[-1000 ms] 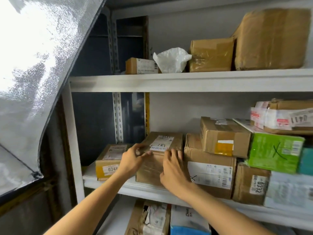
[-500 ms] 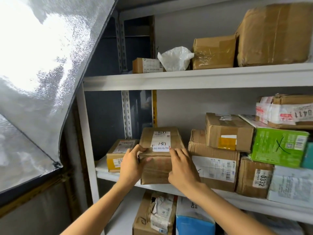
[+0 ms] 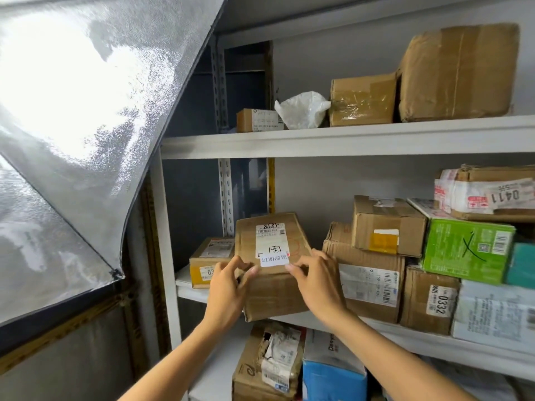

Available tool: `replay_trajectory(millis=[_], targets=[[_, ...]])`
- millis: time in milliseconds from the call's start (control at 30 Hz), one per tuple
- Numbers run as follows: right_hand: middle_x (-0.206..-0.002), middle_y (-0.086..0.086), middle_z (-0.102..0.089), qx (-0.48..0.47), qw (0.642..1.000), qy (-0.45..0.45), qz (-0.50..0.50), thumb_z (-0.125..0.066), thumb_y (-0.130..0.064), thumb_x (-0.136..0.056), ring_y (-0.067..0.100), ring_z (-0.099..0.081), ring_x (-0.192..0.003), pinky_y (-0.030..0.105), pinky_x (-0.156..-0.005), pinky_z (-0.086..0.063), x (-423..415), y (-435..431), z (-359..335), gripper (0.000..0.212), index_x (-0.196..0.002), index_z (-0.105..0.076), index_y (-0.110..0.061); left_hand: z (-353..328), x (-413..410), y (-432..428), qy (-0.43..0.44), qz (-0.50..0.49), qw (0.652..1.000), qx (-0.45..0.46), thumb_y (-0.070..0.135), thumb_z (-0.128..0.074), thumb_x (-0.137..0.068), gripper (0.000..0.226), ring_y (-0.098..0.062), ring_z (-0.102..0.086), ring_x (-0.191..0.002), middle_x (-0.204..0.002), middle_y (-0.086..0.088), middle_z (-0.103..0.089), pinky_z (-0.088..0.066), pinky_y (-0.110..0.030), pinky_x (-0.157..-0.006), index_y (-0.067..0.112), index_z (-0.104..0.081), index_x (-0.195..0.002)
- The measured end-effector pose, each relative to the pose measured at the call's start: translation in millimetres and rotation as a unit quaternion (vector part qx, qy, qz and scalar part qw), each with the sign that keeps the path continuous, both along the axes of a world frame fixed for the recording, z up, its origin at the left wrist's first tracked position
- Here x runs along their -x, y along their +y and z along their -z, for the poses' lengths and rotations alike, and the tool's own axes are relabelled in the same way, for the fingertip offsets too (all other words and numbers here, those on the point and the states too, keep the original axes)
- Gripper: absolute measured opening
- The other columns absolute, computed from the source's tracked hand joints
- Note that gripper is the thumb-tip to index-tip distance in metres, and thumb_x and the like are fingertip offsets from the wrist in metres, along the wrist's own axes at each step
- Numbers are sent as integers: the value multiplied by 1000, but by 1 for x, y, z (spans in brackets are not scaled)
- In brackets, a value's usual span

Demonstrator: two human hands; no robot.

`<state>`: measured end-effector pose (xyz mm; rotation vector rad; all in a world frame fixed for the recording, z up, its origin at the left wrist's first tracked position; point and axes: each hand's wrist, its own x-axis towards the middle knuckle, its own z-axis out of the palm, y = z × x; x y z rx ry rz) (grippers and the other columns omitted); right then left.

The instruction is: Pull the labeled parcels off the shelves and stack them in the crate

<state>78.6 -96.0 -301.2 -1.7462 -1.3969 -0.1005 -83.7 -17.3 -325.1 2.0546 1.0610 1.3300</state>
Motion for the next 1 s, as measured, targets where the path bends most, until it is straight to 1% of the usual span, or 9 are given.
replay_trajectory(millis=[100, 167, 267, 400, 467, 567, 733, 900, 1000], targets=[[-106, -2, -56, -40, 998, 46, 12, -67, -32, -88, 16, -47, -106, 9, -69, -27, -3, 1, 4, 19, -88, -62, -14, -5, 1, 0, -69, 11, 996, 50, 54, -64, -79, 24, -17, -61, -98, -109, 5, -60, -56, -32, -77, 34, -60, -91], [-99, -4, -52, -72, 994, 81, 14, -73, -29, -83, 16, -48, -98, 10, -69, -32, -4, -1, 7, 26, -87, -51, -16, -8, 2, -1, -133, 46, 982, 124, 34, -71, -83, 37, -16, -60, -99, -114, 3, -56, -53, -24, -74, 29, -52, -114], [-105, -2, -49, -78, 986, 147, 24, -81, -33, -74, 16, -49, -100, 31, -85, -47, -4, -1, 12, 43, -97, -45, -23, -11, 5, 7, -181, 71, 957, 217, 27, -77, -77, 75, -24, -57, -111, -127, -6, -52, -51, -34, -90, 15, -38, -140], [-120, 6, -48, 3, 960, 280, 22, -72, -43, -73, 26, -49, -111, 47, -95, -46, -1, -1, 20, 52, -112, -47, -20, -9, 12, 18, -171, 140, 937, 271, 32, -79, -60, 91, -26, -61, -111, -133, -10, -54, -56, -34, -86, 16, -43, -142], [-127, 9, -51, 7, 949, 316, 9, -70, -37, -79, 27, -50, -114, 43, -95, -45, 1, 1, 24, 58, -127, -47, -15, -8, 15, 21, -183, 171, 921, 299, 25, -78, -62, 91, -28, -60, -113, -133, -10, -54, -54, -41, -94, 18, -40, -144], [-127, 8, -55, -8, 939, 342, -19, -68, -23, -82, 23, -53, -109, 31, -79, -42, 5, 0, 23, 57, -135, -45, -15, -2, 20, 23, -199, 202, 906, 316, 17, -77, -64, 88, -29, -57, -116, -129, -8, -55, -52, -42, -95, 20, -40, -144], [-126, 3, -58, -12, 933, 355, -50, -61, -36, -60, 17, -54, -104, 31, -79, -44, 9, -5, 26, 81, -137, -43, -26, 8, 29, 18, -213, 212, 899, 318, 11, -80, -62, 86, -28, -60, -115, -128, -6, -60, -55, -35, -82, 24, -46, -140], [-137, -2, -51, 16, 933, 348, -91, -78, -28, -79, 15, -48, -118, 30, -93, -38, 3, -19, 28, 80, -147, -35, -26, 14, 35, 13, -232, 216, 878, 358, 5, -80, -63, 72, -36, -58, -113, -128, -14, -55, -53, -51, -87, 28, -54, -125], [-141, -2, -46, 44, 933, 335, -120, -80, -20, -78, 14, -43, -123, 33, -100, -37, -1, -30, 22, 89, -150, -29, -26, 20, 41, 9, -238, 222, 872, 364, -2, -79, -63, 84, -37, -59, -112, -131, -14, -53, -54, -54, -88, 29, -47, -134]])
